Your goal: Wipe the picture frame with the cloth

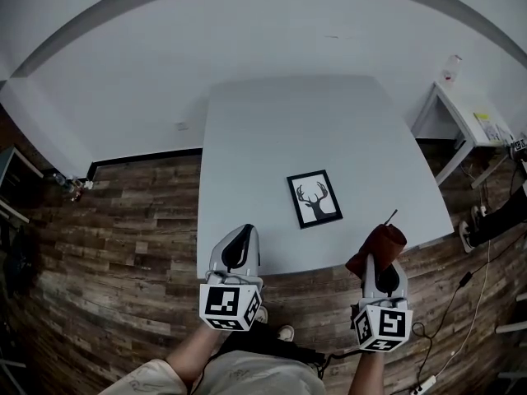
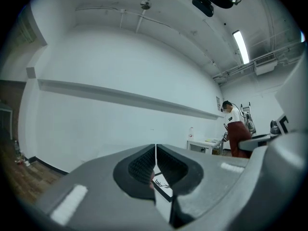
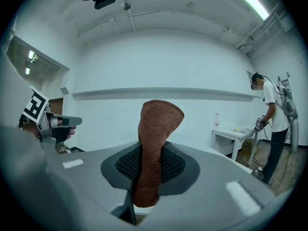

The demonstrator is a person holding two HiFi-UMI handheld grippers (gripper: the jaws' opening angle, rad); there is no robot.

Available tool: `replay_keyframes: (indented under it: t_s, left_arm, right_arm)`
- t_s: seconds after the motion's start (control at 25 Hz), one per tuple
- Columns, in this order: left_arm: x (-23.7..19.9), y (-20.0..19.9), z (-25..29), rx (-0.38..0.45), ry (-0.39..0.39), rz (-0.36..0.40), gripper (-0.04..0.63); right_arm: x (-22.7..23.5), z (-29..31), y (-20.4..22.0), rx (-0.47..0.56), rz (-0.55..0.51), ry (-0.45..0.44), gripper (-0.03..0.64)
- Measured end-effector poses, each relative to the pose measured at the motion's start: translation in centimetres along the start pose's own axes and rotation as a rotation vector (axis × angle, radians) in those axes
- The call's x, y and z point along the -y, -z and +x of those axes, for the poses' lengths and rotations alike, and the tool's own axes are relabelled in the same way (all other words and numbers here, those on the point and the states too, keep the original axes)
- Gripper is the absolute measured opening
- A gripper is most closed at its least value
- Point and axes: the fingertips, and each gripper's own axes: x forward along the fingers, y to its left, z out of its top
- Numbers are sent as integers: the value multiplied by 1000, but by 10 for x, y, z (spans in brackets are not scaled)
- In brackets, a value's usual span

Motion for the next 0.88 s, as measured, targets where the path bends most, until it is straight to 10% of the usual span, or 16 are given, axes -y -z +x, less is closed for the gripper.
replay_keyframes:
  t_s: [0.52,0.88]
  left_arm:
    - [-29,36,48,-75,2,-42,2]
    - [-46,63,70,-120,6,-68,2]
  right_arm:
    - [-31,188,108,-564,28,-205,103]
    - [-7,283,197,-983,69,-147,103]
